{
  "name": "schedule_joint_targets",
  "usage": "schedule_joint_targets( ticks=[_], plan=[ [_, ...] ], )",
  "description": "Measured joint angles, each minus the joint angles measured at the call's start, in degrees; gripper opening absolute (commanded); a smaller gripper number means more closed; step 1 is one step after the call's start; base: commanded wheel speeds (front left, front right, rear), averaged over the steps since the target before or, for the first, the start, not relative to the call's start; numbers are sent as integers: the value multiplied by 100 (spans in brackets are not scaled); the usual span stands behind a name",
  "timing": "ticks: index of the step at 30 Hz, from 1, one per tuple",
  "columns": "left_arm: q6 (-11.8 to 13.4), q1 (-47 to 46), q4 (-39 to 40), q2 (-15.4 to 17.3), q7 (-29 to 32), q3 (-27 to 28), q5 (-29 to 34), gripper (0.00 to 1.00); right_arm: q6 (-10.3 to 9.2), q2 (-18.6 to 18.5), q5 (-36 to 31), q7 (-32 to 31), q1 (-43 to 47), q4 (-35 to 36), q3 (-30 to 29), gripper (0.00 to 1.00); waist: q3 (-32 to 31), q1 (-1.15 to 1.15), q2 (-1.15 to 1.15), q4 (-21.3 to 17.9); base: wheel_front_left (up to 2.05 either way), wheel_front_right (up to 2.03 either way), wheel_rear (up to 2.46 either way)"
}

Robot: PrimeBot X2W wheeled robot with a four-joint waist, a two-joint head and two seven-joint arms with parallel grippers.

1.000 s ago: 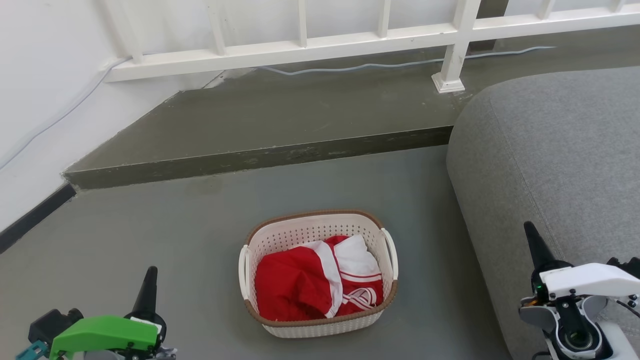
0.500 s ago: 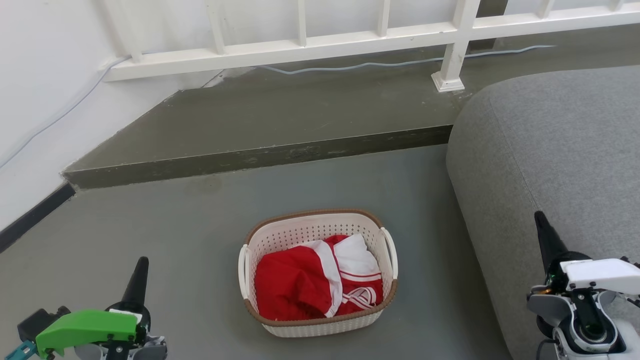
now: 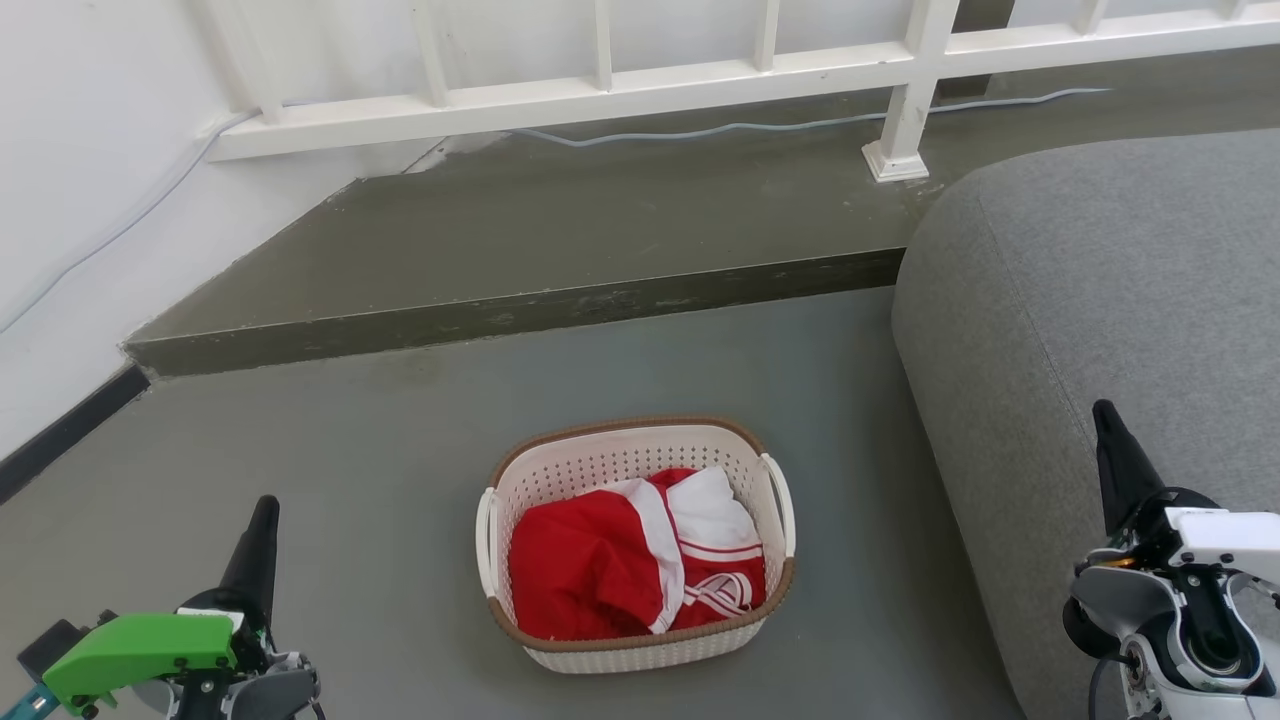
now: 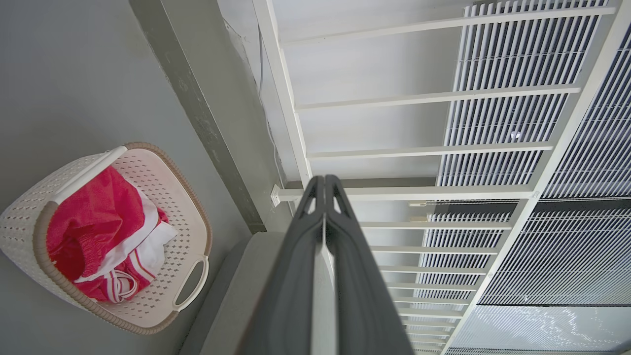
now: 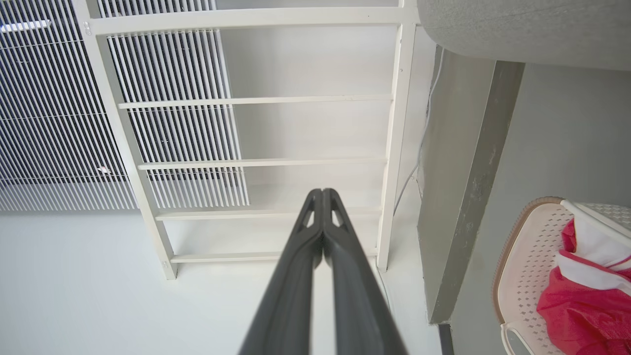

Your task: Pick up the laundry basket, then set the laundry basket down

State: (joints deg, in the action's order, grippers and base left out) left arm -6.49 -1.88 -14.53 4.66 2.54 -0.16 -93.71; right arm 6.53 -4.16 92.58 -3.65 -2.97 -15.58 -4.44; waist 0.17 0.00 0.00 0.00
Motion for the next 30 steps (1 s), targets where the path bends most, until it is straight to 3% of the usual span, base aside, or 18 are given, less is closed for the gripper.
schedule_joint_targets(
  ticks=[30],
  plan=[
    [-12,-67,-83,0,43,34,-183,0,2,15,144,-43,-15,-26,-54,0,-1,0,0,0,0,0,0]
  ],
)
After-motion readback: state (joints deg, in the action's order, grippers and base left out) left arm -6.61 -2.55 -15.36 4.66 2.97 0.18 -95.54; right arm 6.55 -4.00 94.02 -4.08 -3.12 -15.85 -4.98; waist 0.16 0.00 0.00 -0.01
